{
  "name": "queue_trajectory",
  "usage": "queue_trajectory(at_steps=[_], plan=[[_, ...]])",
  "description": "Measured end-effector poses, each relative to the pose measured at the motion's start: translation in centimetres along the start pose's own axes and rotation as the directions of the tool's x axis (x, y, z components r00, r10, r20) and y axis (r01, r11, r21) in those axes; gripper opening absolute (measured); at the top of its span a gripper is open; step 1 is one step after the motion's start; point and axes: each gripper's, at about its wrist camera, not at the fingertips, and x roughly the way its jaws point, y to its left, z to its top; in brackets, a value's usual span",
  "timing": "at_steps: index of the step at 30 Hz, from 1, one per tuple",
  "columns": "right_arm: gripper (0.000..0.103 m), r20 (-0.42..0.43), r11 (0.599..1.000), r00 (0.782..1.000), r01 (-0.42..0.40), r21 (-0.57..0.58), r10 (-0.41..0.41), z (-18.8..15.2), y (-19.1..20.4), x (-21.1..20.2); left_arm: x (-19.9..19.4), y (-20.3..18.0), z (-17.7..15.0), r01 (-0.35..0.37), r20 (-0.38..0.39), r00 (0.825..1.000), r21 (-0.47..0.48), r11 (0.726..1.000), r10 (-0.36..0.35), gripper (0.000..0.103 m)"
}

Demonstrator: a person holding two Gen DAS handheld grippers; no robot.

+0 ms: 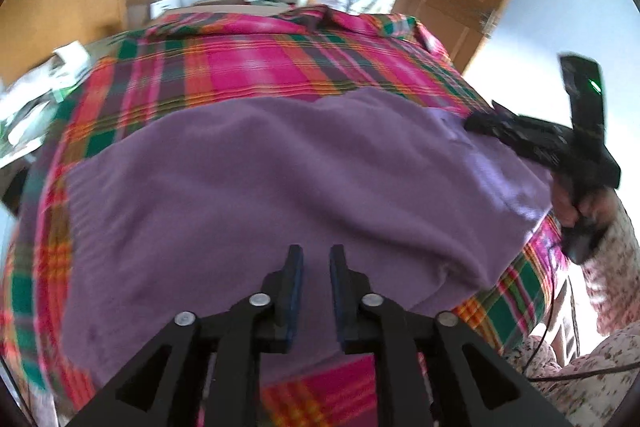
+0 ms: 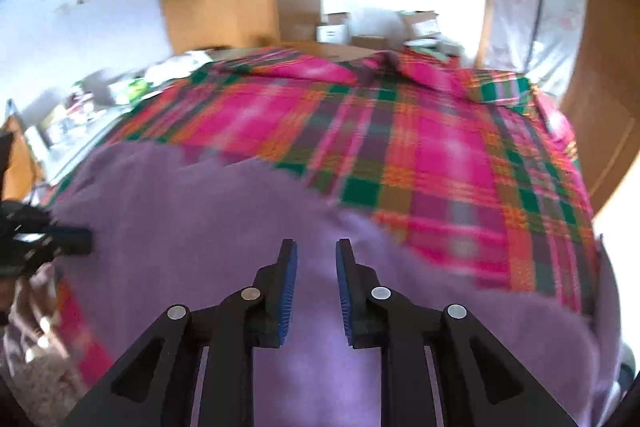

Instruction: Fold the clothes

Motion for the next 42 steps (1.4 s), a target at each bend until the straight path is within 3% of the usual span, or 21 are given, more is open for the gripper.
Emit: queue_trajectory(at_steps=[5,8,12,15,21,31,37,42], plan=[[0.021,0.037,0.992,0.992,-0.121,-0.024,0.122,-1.8,3.9,-1.3,-2.5,2.8,-1.3,-0.082,0.016,0.996,-0.102,0.991,0.084,0.018],[0.021,0.047,0.979,0.981,-0.184,-0.087,0.188,-2.4,6.8,-1.6,-3.4,4.9,-1.8,-0.119,-0.005,0.993,-0.2,0.973,0.12,0.021],[0.021,0.003,0.955,0.968,-0.247,-0.164,0.251,-2.9,10.7,-0.6,-4.6,7.1,-2.6,-0.047,0.016,0.998,-0.327,0.944,0.055,0.021],[0.022,-0.026,0.944,0.961,-0.275,-0.181,0.275,-3.6,12.6,0.3,-5.7,8.1,-3.0,-0.032,0.048,0.997,-0.383,0.923,0.055,0.025],[0.029,-0.061,0.939,0.965,-0.264,-0.222,0.256,-4.2,15.1,2.0,-6.4,9.6,-3.6,0.045,0.075,0.997,-0.485,0.873,-0.009,0.032],[0.03,-0.056,0.927,0.988,-0.157,-0.34,0.146,-5.3,17.1,2.5,-6.2,11.5,-4.0,0.046,0.059,0.998,-0.579,0.814,-0.014,0.033],[0.03,-0.047,0.933,0.989,-0.149,-0.327,0.141,-5.1,17.5,2.9,-5.8,12.7,-5.0,0.146,0.08,0.989,-0.652,0.744,-0.123,0.033],[0.03,-0.034,0.947,0.989,-0.145,-0.286,0.141,-5.2,17.3,2.9,-5.9,12.5,-4.9,0.16,0.089,0.987,-0.664,0.73,-0.136,0.033]])
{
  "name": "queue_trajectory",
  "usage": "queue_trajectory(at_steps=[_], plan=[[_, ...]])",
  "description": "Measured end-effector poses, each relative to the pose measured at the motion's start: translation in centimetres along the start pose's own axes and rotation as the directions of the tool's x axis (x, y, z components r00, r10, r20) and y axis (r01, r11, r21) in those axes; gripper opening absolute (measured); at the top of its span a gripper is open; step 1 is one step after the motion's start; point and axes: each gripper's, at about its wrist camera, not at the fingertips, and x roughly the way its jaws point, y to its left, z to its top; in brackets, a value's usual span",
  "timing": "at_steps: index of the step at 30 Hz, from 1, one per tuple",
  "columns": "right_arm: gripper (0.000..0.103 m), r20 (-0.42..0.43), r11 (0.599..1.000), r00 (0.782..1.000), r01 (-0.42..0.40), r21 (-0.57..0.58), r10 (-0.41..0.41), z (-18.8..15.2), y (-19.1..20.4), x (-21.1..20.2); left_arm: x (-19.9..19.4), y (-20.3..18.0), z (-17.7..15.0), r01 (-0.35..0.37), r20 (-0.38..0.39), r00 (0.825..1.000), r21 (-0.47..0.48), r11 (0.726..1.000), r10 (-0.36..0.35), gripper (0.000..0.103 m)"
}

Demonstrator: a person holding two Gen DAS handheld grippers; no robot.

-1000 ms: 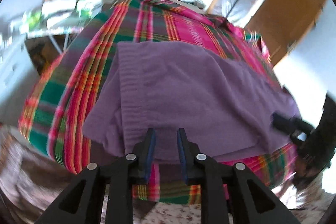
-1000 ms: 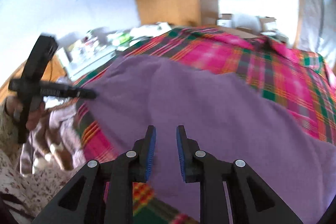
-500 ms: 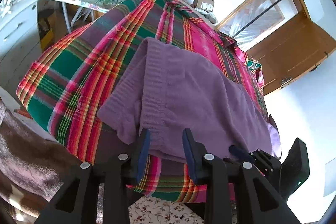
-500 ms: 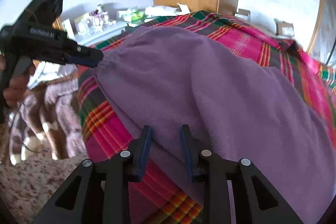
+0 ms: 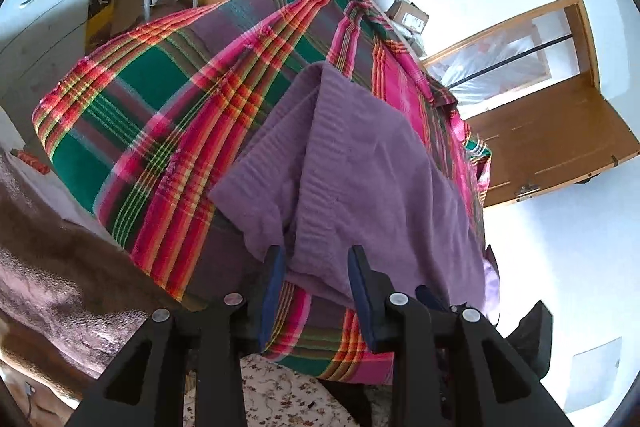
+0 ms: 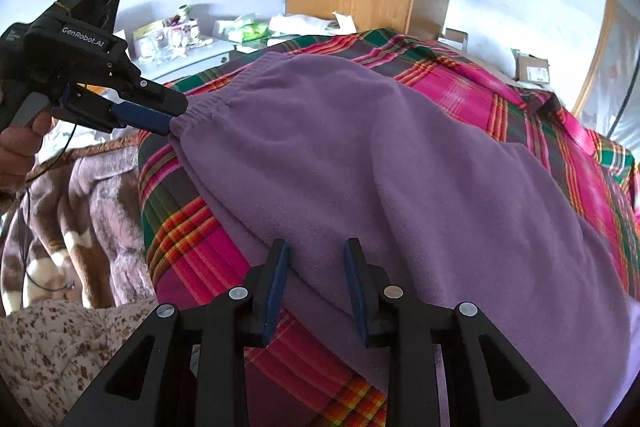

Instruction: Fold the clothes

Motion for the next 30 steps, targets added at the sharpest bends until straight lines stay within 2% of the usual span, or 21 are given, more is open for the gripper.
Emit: queue_trajectory(at_steps=[2,7,12,16,22,30], plan=[[0.029,0.002,1.0,1.0,-0.001,0.024,0.001,0.0,-0.2,0.1,-0.2,-0.2,0.0,0.007,0.003,1.0,0.0,1.0,-0.007,0.033],[0.021,0.008,0.999,1.0,0.008,0.051,-0.008,0.2,-0.2,0.2,-0.3,-0.4,0.1,0.02,0.005,1.0,-0.03,0.999,-0.02,0.033],[0.014,0.016,0.997,1.0,0.007,0.075,-0.008,0.2,-0.6,0.2,-1.1,-1.2,-0.5,0.035,0.023,0.999,-0.018,0.999,-0.034,0.033],[0.013,0.023,0.995,1.0,-0.004,0.098,0.002,0.1,-0.9,0.2,-1.0,-2.0,-1.1,0.032,0.016,0.999,0.003,0.999,-0.032,0.033],[0.012,0.032,0.992,0.999,-0.024,0.127,0.02,0.0,-1.3,0.2,0.9,-2.0,-2.1,0.021,-0.031,0.999,-0.023,1.0,-0.022,0.033],[0.012,0.043,0.988,0.999,-0.039,0.147,0.033,-0.4,-1.8,-0.1,2.6,-1.3,-2.2,0.011,0.0,1.0,-0.113,0.994,-0.011,0.033]])
